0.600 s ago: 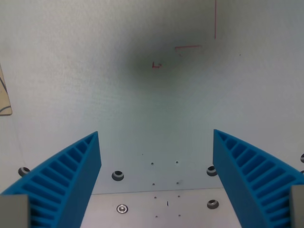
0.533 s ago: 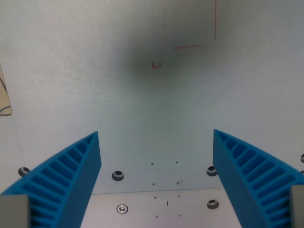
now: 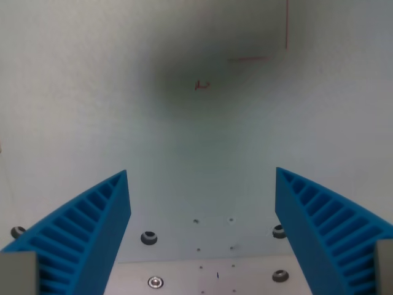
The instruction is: Move in gripper positive z
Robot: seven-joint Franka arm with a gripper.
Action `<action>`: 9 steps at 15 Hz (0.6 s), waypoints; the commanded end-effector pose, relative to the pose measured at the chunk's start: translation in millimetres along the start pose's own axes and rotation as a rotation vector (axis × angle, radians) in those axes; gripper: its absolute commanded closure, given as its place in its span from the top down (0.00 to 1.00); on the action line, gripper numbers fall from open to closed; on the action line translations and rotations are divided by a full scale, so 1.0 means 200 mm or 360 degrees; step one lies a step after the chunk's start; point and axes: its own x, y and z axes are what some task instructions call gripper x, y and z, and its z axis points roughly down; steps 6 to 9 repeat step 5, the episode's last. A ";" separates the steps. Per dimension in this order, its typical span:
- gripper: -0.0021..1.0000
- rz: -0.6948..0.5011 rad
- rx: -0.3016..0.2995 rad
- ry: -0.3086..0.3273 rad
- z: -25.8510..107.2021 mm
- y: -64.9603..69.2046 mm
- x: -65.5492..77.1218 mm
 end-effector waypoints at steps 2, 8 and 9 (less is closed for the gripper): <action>1.00 0.0001 0.0001 0.0068 0.08 0.00 -0.02; 1.00 0.0001 0.0001 0.0068 0.16 0.00 -0.02; 1.00 0.0001 0.0001 0.0068 0.16 0.00 -0.02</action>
